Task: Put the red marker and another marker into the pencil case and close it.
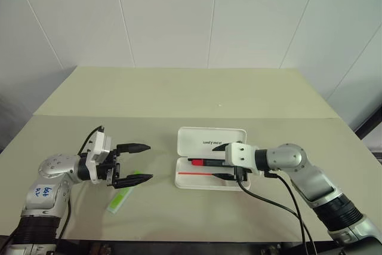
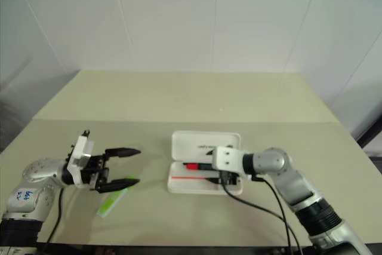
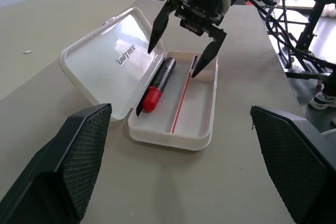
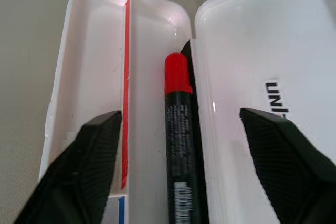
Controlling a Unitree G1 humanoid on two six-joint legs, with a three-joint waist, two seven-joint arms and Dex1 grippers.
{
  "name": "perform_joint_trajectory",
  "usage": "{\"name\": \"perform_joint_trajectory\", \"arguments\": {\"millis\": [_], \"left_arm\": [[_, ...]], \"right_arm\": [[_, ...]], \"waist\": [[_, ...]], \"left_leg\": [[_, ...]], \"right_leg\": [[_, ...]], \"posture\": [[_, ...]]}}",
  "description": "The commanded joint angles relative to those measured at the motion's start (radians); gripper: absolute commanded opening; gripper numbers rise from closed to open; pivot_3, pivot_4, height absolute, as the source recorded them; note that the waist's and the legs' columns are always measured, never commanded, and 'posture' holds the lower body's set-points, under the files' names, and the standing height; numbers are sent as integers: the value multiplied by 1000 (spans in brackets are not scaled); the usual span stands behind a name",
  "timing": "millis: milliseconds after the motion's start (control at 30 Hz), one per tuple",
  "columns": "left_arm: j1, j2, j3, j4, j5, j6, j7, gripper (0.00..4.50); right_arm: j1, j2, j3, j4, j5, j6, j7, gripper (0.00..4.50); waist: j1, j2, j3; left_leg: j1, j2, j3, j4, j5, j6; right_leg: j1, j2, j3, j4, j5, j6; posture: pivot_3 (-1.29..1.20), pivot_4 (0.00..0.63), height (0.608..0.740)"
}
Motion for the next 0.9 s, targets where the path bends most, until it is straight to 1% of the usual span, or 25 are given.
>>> {"name": "perform_joint_trajectory", "arguments": {"millis": [33, 67, 267, 433, 667, 800, 900], "left_arm": [[-7, -4, 2, -39, -24, 2, 8, 4500], [-6, -4, 2, -42, -24, 3, 9, 4500], [24, -21, 3, -101, -19, 18, 63, 4500], [73, -35, 17, -152, 30, 1, 186, 4500], [165, -55, 44, -259, 82, 46, 415, 4500], [226, -78, 68, -338, 115, 122, 584, 4500], [265, -78, 75, -380, 129, 181, 663, 4500]], "right_arm": [[12, 10, -51, -69, 50, 23, 3, 4457], [14, 10, -55, -76, 55, 29, 3, 4457], [89, -2, -166, -241, 263, 162, 42, 4457], [166, -28, -271, -308, 371, 219, 45, 4457], [236, -77, -354, -313, 431, 245, 52, 4457], [240, -83, -359, -290, 431, 240, 52, 4457], [234, -79, -349, -274, 427, 235, 54, 4457]], "waist": [[0, 0, 0], [0, 0, 0], [2, 0, 0], [3, 0, 0], [2, 0, 0], [2, 0, 0], [3, 0, 0]], "left_leg": [[0, 0, 0, 0, 0, 0], [0, 0, 0, 0, 0, 0], [-1, 0, -1, 0, 0, 0], [0, 0, -1, 1, 0, 0], [0, 0, -1, 3, 0, 0], [0, 0, -1, 4, 0, 0], [0, 0, -1, 5, 0, 0]], "right_leg": [[0, 0, 0, 0, 0, 0], [0, 0, 0, 0, 0, 0], [0, 0, 0, 0, 0, 0], [1, 0, 0, 0, 0, 0], [2, 0, 0, 0, 0, 0], [3, 0, 0, 1, 1, 1], [3, 0, 0, 1, 1, 1]], "posture": [[0, 150, 740], [0, 150, 740], [0, 150, 740], [0, 150, 740], [0, 150, 740], [0, 150, 740], [0, 150, 740]]}}
